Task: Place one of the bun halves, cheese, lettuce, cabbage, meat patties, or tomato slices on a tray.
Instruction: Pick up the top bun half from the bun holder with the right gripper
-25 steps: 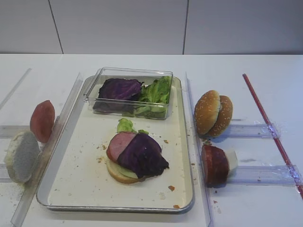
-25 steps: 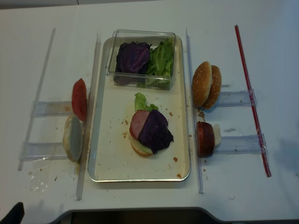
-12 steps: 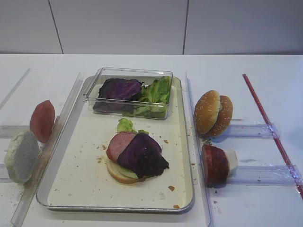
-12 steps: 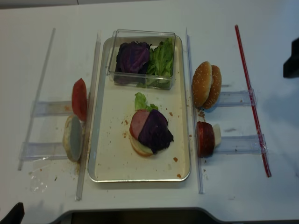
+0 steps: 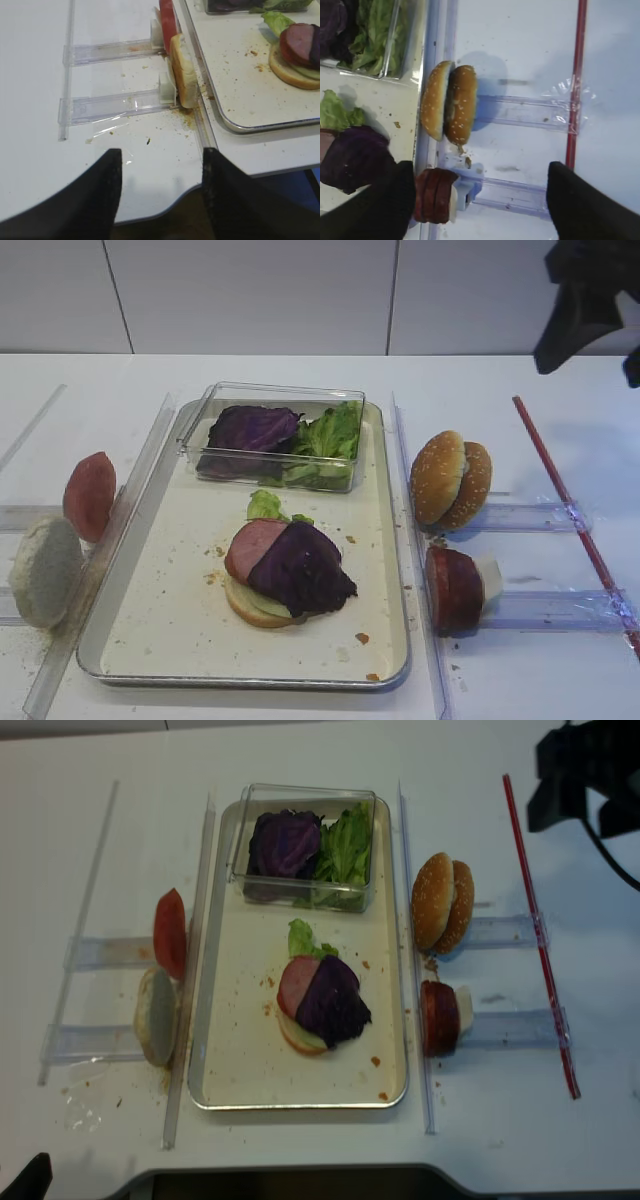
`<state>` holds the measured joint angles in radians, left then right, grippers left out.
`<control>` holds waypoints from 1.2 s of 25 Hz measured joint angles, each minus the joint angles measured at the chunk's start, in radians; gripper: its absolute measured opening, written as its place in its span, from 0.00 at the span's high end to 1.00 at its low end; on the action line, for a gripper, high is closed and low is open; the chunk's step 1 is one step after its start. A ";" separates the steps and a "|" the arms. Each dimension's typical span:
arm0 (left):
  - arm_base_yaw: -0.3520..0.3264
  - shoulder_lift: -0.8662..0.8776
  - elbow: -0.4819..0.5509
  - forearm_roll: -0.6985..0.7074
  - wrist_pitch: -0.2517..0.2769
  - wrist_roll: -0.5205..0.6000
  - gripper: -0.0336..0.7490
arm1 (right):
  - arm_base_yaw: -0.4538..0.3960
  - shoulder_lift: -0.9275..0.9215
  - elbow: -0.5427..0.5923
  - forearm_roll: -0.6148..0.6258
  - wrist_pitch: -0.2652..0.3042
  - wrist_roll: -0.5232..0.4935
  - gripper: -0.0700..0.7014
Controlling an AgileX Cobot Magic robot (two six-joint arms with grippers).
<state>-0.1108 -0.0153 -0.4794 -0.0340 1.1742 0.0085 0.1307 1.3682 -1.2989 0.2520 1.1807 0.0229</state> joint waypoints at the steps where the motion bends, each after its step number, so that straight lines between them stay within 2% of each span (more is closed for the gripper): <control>1: 0.000 0.000 0.000 0.000 0.000 0.000 0.51 | 0.020 0.024 -0.014 0.000 -0.005 0.008 0.19; 6: 0.000 0.000 0.000 0.000 0.000 0.000 0.51 | 0.108 0.135 -0.077 0.000 -0.030 0.028 0.19; 10: 0.000 0.000 0.000 0.000 0.000 0.000 0.51 | 0.145 0.220 -0.117 0.002 -0.042 0.036 0.19; 20: 0.000 0.000 0.000 0.000 0.000 0.000 0.51 | 0.147 0.331 -0.144 0.054 -0.062 0.046 0.19; 30: 0.000 0.000 0.000 0.000 0.000 0.000 0.51 | 0.149 0.358 -0.146 0.085 -0.090 0.046 0.19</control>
<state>-0.1108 -0.0153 -0.4794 -0.0340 1.1742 0.0085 0.2800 1.7266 -1.4447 0.3365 1.0910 0.0692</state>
